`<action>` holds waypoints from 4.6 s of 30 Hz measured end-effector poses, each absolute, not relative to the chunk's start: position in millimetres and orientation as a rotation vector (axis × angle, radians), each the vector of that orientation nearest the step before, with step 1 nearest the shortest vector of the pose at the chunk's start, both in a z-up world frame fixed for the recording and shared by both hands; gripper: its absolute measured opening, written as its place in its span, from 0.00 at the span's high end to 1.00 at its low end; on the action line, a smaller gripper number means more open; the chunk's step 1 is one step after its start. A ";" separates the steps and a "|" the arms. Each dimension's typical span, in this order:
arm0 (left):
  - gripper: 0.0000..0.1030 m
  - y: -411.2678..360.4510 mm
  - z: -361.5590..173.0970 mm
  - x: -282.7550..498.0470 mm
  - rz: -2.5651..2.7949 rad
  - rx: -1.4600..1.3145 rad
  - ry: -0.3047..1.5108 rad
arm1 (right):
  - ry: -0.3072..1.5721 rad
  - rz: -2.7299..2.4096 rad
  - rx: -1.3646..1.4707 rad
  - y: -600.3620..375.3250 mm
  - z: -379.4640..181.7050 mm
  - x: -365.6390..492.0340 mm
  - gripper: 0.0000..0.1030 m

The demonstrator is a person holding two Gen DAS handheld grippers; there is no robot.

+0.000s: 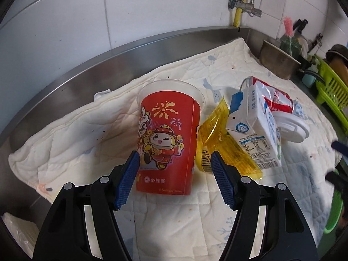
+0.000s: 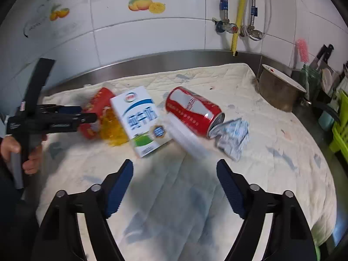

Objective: Collect trash
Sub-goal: 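Move both tools back to the cloth and grasp the red printed cup with the left gripper, then grasp the white plastic lid with the right gripper while the left gripper lifts the red cup, then drop the white lid into the green basket with the right gripper while the left gripper carries the red cup, then lower the red cup into the green basket and open the left gripper, then move both tools back over the cloth toward the milk carton and yellow wrapper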

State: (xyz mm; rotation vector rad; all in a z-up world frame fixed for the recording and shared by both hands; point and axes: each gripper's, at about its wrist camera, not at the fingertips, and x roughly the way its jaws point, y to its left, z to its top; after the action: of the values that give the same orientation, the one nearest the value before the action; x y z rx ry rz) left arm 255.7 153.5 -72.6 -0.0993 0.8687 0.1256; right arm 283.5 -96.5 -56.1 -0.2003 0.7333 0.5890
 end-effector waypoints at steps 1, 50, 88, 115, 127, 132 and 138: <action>0.35 153.9 -73.5 256.9 0.124 -0.096 0.869 | 0.740 0.587 -0.224 -94.3 -58.5 292.9 0.31; 0.35 152.7 -39.3 219.9 0.048 -0.183 0.803 | 0.697 0.574 -0.168 -128.9 -54.7 204.3 0.88; 0.35 -217.2 -48.0 157.8 -0.631 0.048 0.852 | 0.833 -0.053 0.204 -441.5 -153.0 62.4 0.51; 0.27 -322.5 -146.5 171.2 -0.709 0.102 1.067 | 0.721 -0.067 0.236 -456.3 -124.8 6.2 0.35; 0.25 -255.1 -103.2 167.7 -0.606 0.034 0.994 | 0.702 -0.013 0.190 -431.0 -111.7 17.4 0.28; 0.25 -211.0 -89.1 166.2 -0.521 0.016 0.961 | 0.699 0.042 0.156 -409.5 -105.3 32.0 0.27; 0.25 -145.6 -74.5 169.2 -0.399 -0.027 0.924 | 0.701 0.112 0.108 -376.7 -98.5 55.6 0.26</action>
State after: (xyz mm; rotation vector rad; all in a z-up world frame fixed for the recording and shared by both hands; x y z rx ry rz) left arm 169.2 -145.6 -74.5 -0.0272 0.9239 -0.3989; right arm 55.6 -376.7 -98.5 0.1085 0.7007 0.1116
